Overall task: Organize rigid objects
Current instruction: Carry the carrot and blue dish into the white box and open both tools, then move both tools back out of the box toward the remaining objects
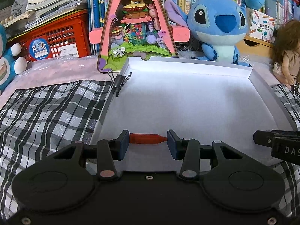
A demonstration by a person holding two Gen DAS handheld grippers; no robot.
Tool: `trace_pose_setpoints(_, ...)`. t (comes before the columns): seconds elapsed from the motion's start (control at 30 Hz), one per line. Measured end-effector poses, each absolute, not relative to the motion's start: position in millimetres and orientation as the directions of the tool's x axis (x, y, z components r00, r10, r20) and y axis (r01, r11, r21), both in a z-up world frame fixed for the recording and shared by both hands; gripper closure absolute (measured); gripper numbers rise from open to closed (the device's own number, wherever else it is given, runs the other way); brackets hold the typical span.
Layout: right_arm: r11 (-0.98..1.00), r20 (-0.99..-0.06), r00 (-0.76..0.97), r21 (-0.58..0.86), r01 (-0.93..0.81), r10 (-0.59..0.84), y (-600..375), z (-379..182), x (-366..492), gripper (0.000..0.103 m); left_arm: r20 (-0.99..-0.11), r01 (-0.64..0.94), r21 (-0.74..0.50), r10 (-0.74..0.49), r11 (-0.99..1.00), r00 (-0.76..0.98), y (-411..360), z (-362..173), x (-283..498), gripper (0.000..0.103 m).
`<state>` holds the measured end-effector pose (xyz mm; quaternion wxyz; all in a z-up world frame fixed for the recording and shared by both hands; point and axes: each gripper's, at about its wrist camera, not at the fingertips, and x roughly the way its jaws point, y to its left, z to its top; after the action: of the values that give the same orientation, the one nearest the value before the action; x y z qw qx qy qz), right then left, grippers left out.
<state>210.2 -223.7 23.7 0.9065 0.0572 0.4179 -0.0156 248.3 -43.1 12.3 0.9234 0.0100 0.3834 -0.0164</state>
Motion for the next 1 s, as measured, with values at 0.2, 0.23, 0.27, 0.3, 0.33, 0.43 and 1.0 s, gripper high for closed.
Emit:
trace_pose_setpoints(0.2,0.988,-0.772,0.633,0.129,0.079,0.050,-230,26,215,0.064,-0.717,0.040,-0.009,-0.034,0.999,0.696,-40,13,251,0.060)
trace_pose_setpoints(0.23,0.988,-0.773,0.632,0.131,0.080,0.052,-230,26,215,0.064,-0.717,0.042,-0.006,-0.033,0.999,0.696,-40,13,251,0.060)
trace_pose_setpoints(0.27,0.988,-0.774,0.631,0.131,0.079,0.052,-230,25,215,0.064,-0.717,0.043,-0.003,-0.032,0.999,0.696,-41,13,250,0.059)
trace_pose_setpoints(0.3,0.988,-0.775,0.629,0.131,0.079,0.053,-230,25,215,0.064,-0.719,0.044,-0.003,-0.032,0.999,0.695,-41,13,250,0.058)
trace_pose_setpoints(0.33,0.988,-0.776,0.629,0.132,0.077,0.055,-230,25,215,0.064,-0.721,0.043,-0.005,-0.034,0.999,0.692,-41,13,250,0.056)
trace_pose_setpoints(0.43,0.987,-0.772,0.632,0.145,0.074,0.066,-230,26,214,0.061,-0.729,0.037,-0.024,-0.043,0.999,0.684,-39,16,248,0.042)
trace_pose_setpoints(1.0,0.980,-0.667,0.728,0.192,-0.042,0.162,-239,55,158,0.027,-0.620,0.134,-0.001,-0.105,0.991,0.777,-25,52,169,0.012)
